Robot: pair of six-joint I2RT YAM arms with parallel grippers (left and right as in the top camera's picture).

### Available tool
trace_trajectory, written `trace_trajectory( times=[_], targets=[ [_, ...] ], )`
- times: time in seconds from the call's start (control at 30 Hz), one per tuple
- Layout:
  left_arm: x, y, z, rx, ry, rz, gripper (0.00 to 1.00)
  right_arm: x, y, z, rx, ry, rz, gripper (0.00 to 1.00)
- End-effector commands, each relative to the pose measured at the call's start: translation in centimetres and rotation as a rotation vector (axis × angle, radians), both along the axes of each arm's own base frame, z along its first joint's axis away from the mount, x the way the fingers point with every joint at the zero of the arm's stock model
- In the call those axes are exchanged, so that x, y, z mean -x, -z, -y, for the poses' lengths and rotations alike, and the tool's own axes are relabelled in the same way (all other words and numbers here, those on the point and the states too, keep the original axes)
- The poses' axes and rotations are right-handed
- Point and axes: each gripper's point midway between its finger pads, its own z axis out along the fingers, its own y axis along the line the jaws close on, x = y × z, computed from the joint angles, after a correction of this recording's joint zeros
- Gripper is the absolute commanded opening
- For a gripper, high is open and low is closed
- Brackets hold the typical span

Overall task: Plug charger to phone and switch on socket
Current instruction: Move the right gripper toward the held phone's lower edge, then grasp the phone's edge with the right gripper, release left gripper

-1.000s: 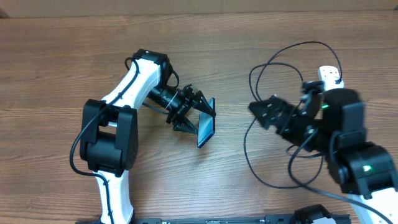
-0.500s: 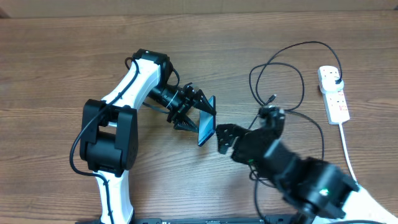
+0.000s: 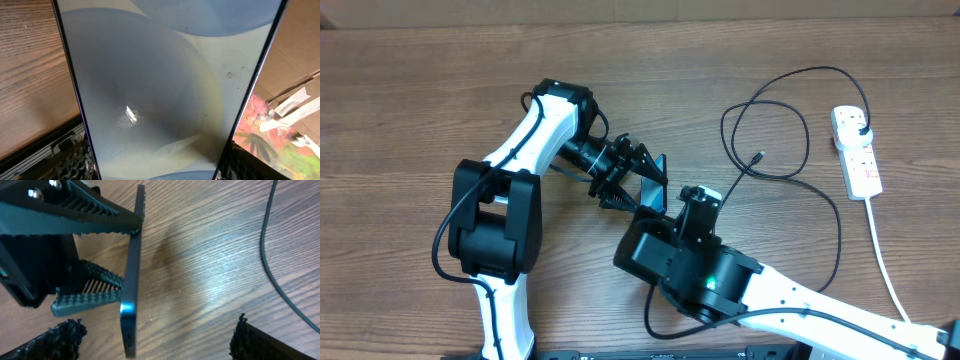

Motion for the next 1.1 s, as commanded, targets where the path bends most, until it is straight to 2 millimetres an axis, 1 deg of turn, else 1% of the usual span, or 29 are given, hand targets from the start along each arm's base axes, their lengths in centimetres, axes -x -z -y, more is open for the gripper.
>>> trace_trajectory(
  times=[0.0,0.1,0.17,0.23,0.4,0.47,0.6,0.8,0.93,1.07],
  targets=[
    [-0.6,-1.1,0.6,0.048,-0.019,0.008,0.68,-0.7,-0.7,-0.8,-0.032,0.033,0.038,0.91],
    [-0.6,-1.1,0.6,0.048,-0.019,0.008,0.68,-1.1,-0.4,-1.6,-0.049,0.031,0.042,0.76],
    [-0.6,-1.1,0.6,0.048,-0.019,0.008,0.68,-1.2,-0.2,-2.0,-0.058,0.031,0.044,0.69],
    [-0.6,-1.1,0.6,0.048,-0.019,0.008,0.68,-1.4,0.1,-2.3,-0.056,0.030,0.042,0.65],
    [-0.6,-1.1,0.6,0.048,-0.019,0.008,0.69,-1.6,1.4,-2.5,-0.020,0.034,0.035,0.61],
    [-0.6,-1.1,0.6,0.048,-0.019,0.008,0.69,-1.9,1.5,-2.6,-0.013,0.041,0.050,0.57],
    [-0.6,-1.1,0.6,0.048,-0.019,0.008,0.69,-2.5,1.0,-2.7,-0.023,0.057,0.090,0.50],
    [-0.6,-1.1,0.6,0.048,-0.019,0.008,0.69,-2.8,0.7,-3.1,-0.045,0.060,0.104,0.38],
    [-0.6,-1.1,0.6,0.048,-0.019,0.007,0.69,-2.8,0.8,-3.1,-0.041,0.060,0.102,0.37],
    [-0.6,-1.1,0.6,0.047,-0.019,0.004,0.69,-3.3,1.0,-2.7,-0.028,0.079,0.111,0.35]
  ],
)
